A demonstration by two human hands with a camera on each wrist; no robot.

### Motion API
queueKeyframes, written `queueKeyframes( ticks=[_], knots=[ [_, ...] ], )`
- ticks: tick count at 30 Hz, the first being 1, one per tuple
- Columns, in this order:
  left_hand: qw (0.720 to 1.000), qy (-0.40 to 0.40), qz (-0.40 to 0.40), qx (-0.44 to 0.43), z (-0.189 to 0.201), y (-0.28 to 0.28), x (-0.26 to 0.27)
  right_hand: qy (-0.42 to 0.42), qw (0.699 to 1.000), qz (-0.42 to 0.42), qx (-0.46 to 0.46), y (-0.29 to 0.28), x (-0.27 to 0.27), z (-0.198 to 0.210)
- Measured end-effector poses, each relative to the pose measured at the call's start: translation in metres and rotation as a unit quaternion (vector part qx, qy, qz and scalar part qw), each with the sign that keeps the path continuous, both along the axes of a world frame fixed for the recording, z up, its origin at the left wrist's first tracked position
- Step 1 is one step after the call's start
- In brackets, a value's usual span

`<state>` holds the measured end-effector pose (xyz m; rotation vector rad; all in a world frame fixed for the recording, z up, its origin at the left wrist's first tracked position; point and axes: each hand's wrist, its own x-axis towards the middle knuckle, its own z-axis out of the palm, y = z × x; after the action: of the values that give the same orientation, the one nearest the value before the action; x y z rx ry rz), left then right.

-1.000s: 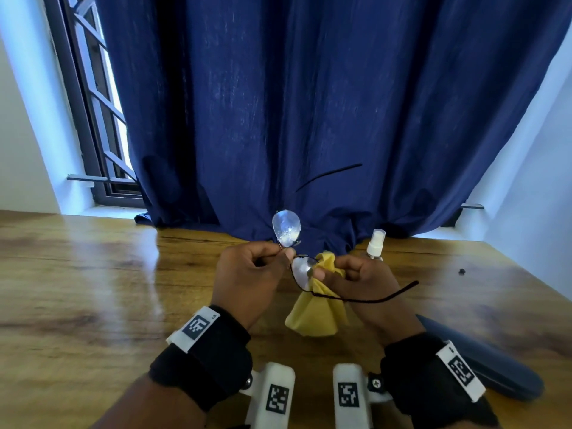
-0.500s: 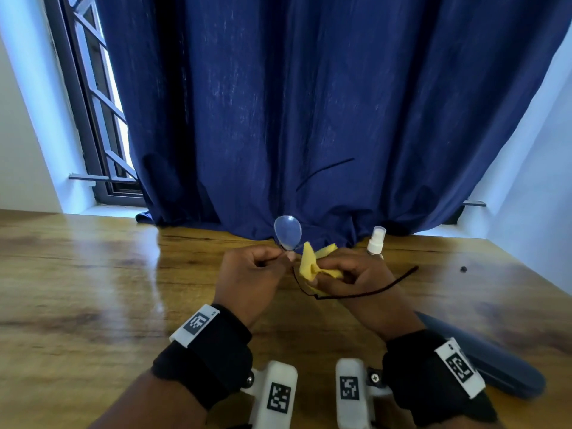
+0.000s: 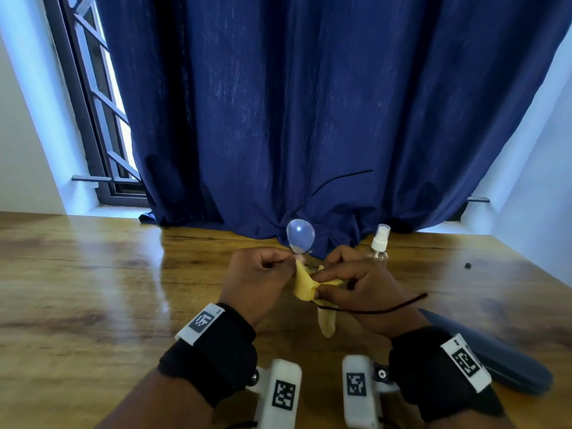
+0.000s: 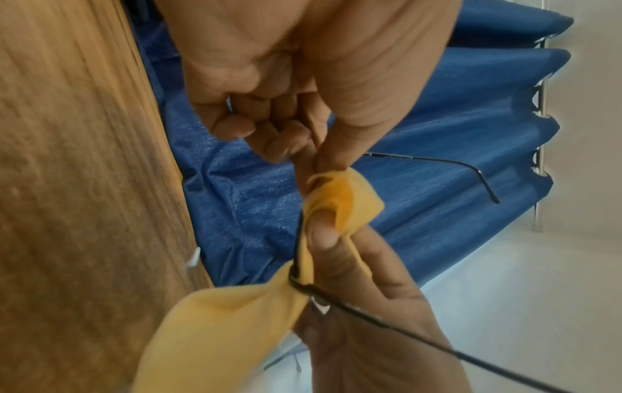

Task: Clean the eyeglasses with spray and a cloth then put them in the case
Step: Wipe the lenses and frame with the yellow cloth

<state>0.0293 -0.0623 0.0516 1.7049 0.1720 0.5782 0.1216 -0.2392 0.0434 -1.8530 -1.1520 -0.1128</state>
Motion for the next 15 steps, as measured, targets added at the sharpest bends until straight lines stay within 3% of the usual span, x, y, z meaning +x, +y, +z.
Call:
queueKeyframes(
  ticks=[5, 12, 15],
  knots=[
    [1.000, -0.018, 0.003, 0.017, 0.0013, -0.0005, -0.0008, -0.031, 0.995, -0.089, 0.014, -0.0032, 0.0023, 0.0014],
    [0.999, -0.019, 0.043, 0.005, 0.0021, 0.0042, 0.0001, 0.071, 0.997, -0.013, 0.033, -0.0063, -0.0053, 0.0027],
    [0.999, -0.010, 0.030, 0.012, 0.0012, -0.0006, -0.0005, 0.055, 0.997, -0.026, 0.046, -0.0045, -0.0054, 0.0039]
  ],
)
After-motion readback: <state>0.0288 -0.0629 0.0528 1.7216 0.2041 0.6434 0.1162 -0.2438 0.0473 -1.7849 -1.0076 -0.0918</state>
